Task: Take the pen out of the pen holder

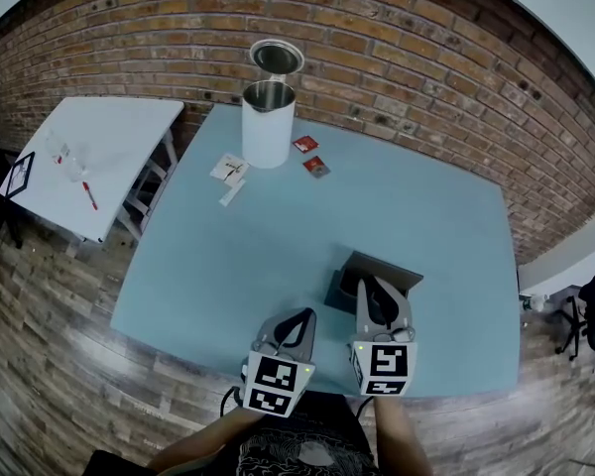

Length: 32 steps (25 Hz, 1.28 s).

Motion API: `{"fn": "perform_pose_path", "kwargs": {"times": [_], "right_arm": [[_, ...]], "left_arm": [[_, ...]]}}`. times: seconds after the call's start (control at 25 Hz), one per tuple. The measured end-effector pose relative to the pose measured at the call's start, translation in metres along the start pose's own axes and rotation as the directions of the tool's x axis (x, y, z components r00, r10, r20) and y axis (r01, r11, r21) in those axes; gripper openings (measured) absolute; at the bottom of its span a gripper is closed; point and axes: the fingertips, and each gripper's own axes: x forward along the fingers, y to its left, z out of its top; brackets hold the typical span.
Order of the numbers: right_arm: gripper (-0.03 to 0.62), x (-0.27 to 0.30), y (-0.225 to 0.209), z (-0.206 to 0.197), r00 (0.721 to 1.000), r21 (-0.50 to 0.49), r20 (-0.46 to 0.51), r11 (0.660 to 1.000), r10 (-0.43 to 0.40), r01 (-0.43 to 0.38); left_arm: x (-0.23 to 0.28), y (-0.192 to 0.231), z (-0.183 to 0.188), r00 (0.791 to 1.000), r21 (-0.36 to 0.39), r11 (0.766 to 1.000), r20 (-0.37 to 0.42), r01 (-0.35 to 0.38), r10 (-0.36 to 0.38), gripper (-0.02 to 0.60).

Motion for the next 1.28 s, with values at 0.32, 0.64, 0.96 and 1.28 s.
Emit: {"fn": "perform_pose_path", "kwargs": {"times": [0.32,0.64,0.96,1.28], "right_arm": [[0.038,-0.03,-0.007,0.038,0.993,0.046,0.109,0.998,-0.042,0.038],[0.038,-0.059,-0.005,0.038,0.991,0.067,0.119,0.996,-0.062,0.054],[0.04,-0.083,0.003,0.001,0.997,0.11,0.046,0.992,-0.069,0.064],[0.04,-0.099,0.011,-0.023,0.998,0.128,0.004,0.989,-0.069,0.068]], "left_arm": [[-0.005,-0.016,0.002,0.999,0.021,0.999,0.009,0.04,-0.04,-0.001],[-0.01,-0.037,-0.002,0.996,0.035,0.996,0.002,0.084,-0.084,-0.002],[-0.012,-0.058,-0.01,0.992,0.046,0.991,-0.011,0.123,-0.122,-0.002],[-0.014,-0.075,-0.014,0.988,0.067,0.986,-0.014,0.152,-0.151,-0.002]]}}
